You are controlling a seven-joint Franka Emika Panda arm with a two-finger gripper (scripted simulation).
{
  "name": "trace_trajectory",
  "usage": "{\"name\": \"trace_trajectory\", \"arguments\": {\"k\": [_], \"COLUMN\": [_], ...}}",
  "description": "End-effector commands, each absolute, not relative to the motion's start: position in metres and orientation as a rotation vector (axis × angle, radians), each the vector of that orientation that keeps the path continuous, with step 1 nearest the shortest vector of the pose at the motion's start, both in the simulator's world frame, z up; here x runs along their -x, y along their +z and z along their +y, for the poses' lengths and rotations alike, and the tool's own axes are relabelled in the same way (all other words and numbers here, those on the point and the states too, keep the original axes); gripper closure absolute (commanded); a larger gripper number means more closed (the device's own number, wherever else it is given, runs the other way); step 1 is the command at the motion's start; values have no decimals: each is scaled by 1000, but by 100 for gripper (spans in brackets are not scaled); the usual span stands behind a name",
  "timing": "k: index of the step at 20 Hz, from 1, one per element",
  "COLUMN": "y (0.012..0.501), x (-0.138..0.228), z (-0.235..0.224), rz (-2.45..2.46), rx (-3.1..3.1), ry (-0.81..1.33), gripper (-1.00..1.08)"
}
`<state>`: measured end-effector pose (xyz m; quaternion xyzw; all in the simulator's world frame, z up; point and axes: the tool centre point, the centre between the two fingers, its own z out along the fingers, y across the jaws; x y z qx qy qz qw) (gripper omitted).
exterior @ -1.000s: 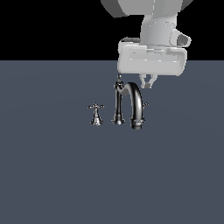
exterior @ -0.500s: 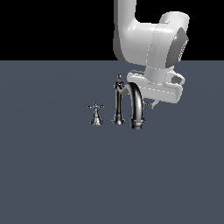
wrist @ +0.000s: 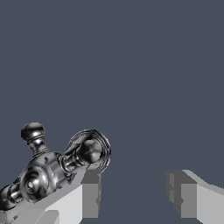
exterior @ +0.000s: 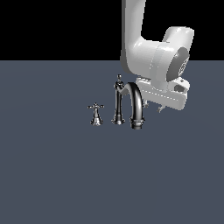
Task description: Turn on the faucet by rotating a designated handle.
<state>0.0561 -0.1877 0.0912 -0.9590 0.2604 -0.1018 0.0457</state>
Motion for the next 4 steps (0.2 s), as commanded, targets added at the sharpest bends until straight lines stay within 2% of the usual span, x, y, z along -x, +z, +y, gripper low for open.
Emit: {"name": "trace_trajectory", "arguments": {"k": [1, 2, 3, 4], "y": [89, 90, 84, 87], "x": [-56, -65, -71, -85], "z": [-267, -266, -283, -228], "rz": [1069, 1112, 967, 844], "rx": [2835, 2828, 2877, 2913], "ry": [-437, -475, -478, -479], "gripper": [-80, -78, 68, 68]}}
